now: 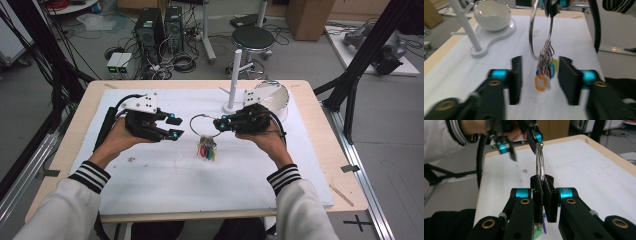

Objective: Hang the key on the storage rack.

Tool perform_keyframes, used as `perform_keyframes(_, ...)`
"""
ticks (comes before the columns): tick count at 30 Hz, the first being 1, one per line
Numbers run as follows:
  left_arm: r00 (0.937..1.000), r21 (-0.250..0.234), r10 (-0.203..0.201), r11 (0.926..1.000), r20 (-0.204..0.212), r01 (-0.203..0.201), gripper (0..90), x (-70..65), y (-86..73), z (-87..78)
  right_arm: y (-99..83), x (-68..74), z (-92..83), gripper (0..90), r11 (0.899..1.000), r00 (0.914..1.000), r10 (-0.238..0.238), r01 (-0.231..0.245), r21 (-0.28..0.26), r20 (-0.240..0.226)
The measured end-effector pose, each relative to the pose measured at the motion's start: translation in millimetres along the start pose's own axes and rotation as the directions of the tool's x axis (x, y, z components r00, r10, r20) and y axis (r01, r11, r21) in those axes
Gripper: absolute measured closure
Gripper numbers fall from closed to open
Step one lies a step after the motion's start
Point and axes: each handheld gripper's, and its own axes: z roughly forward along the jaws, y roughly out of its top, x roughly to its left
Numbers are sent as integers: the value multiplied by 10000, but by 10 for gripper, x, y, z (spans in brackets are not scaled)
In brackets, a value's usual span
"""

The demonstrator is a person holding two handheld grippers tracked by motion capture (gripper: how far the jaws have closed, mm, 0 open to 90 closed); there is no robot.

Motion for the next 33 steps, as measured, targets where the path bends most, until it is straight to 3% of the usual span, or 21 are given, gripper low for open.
perform_keyframes(3, 9970, -376, -353, 9988, -692, 327, 310, -6, -126, -93, -16, -73, -95, 880, 9993, 9988, 277, -267, -255, 396)
perform_keyframes(5, 9897, -612, -703, 9961, -1245, 631, 204, -20, -227, -165, -26, -125, -161, 880, 9978, 9962, 553, -527, -392, 677)
perform_keyframes(7, 9831, -981, -844, 9928, -1623, 690, 160, -48, -346, -246, -34, -179, -223, 879, 9962, 9922, 787, -745, -461, 965)
perform_keyframes(10, 9644, -1351, -1230, 9865, -2341, 931, 28, -101, -525, -355, -38, -252, -303, 879, 9927, 9846, 1107, -1030, -627, 1354)
perform_keyframes(12, 9532, -1612, -1426, 9817, -2666, 1018, 17, -136, -647, -418, -43, -301, -348, 879, 9901, 9784, 1323, -1227, -690, 1590)
perform_keyframes(19, 9327, -2022, -1875, 9709, -3079, 1284, 17, -252, -995, -547, -86, -454, -438, 879, 9833, 9604, 1755, -1600, -871, 2166)
perform_keyframes(22, 9222, -2337, -2033, 9637, -3291, 1291, 17, -324, -1138, -571, -122, -528, -459, 879, 9758, 9479, 2118, -1918, -1049, 2379)
perform_keyframes(25, 9112, -2755, -2253, 9523, -3449, 1312, 17, -402, -1300, -572, -151, -593, -462, 879, 9690, 9355, 2408, -2168, -1183, 2585)
perform_keyframes(29, 9068, -3182, -2443, 9387, -3437, 1323, 17, -475, -1487, -567, -184, -672, -458, 879, 9654, 9197, 2569, -2303, -1221, 2969)
perform_keyframes(30, 9029, -3332, -2574, 9326, -3443, 1388, 17, -494, -1536, -563, -190, -685, -458, 879, 9646, 9162, 2603, -2332, -1228, 3048)
perform_keyframes(31, 8999, -3337, -2597, 9324, -3504, 1391, 17, -502, -1573, -566, -201, -706, -459, 879, 9637, 9125, 2635, -2344, -1278, 3128)
perform_keyframes(33, 8956, -3494, -2808, 9241, -3450, 1551, 17, -512, -1639, -568, -215, -742, -458, 879, 9634, 9073, 2634, -2300, -1375, 3276)
